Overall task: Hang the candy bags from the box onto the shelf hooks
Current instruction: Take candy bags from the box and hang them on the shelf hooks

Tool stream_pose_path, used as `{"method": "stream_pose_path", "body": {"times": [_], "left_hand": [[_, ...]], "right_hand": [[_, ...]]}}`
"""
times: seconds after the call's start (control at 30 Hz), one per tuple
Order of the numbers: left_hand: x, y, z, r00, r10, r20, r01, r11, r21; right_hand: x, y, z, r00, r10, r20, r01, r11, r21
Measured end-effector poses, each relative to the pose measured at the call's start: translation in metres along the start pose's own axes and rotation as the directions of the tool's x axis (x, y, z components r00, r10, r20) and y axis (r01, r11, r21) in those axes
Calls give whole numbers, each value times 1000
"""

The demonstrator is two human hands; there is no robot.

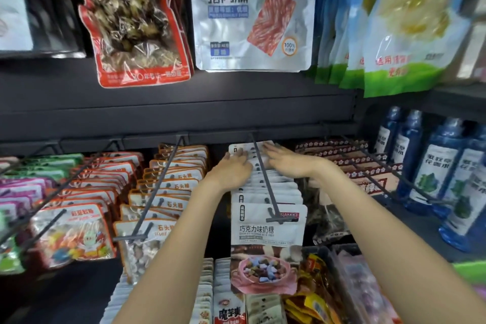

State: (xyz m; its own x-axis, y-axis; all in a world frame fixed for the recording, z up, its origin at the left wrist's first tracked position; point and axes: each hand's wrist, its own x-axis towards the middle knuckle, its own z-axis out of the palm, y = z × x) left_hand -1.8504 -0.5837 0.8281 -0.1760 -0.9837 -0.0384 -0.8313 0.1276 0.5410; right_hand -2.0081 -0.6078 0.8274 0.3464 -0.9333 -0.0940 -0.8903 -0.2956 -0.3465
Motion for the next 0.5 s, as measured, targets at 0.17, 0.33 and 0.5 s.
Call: {"method": "stream_pose_path", "body": {"times": [0.17,0.33,0.5], "left_hand": [[-9,-3,3,1000,-28,-5,27,991,-133],[-12,-1,7,994,-21,-104,-5,970,-243],[10,3,9,976,-144,-166,52,885,-464]], "right_hand": [[-11,0,-10,996,52,78,-47,997,-69],[-18,2,-11,997,76,-15,-76,997,12],[-5,-4,-7,969,148,-195,-99,966,241]]}}
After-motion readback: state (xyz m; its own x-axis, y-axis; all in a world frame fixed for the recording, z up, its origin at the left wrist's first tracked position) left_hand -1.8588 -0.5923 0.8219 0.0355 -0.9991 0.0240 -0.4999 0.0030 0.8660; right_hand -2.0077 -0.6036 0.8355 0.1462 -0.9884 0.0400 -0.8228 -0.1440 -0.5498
